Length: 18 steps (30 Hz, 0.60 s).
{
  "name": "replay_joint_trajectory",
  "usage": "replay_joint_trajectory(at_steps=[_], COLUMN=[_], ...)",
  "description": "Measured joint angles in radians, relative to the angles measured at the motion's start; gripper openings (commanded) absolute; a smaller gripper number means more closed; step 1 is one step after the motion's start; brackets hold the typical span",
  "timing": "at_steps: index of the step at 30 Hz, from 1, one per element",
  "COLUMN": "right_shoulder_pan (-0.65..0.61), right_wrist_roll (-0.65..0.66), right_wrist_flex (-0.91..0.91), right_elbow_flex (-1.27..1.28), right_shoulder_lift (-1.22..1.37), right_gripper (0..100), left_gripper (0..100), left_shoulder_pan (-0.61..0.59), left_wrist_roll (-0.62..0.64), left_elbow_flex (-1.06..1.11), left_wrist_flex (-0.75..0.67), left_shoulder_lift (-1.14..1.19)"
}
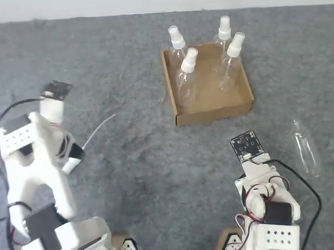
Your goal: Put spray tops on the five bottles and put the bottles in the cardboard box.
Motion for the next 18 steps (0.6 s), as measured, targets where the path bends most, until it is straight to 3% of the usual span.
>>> replay_joint_trajectory(at_steps=[11,18], right_shoulder_pan=[0.0,0.0], right_wrist_roll=[0.0,0.0], right_wrist_flex=[0.0,0.0], right_elbow_flex=[0.0,0.0], right_shoulder_lift=[0.0,0.0], right_gripper=[6.8,6.8], left_gripper=[23,17], left_shoulder_pan=[0.04,0.081], left_wrist_roll=[-0.034,-0.031], left_elbow_flex=[0.206,0.249], left_wrist_flex=[-0.25,-0.279], left_shoulder_lift=[0.0,0.0])
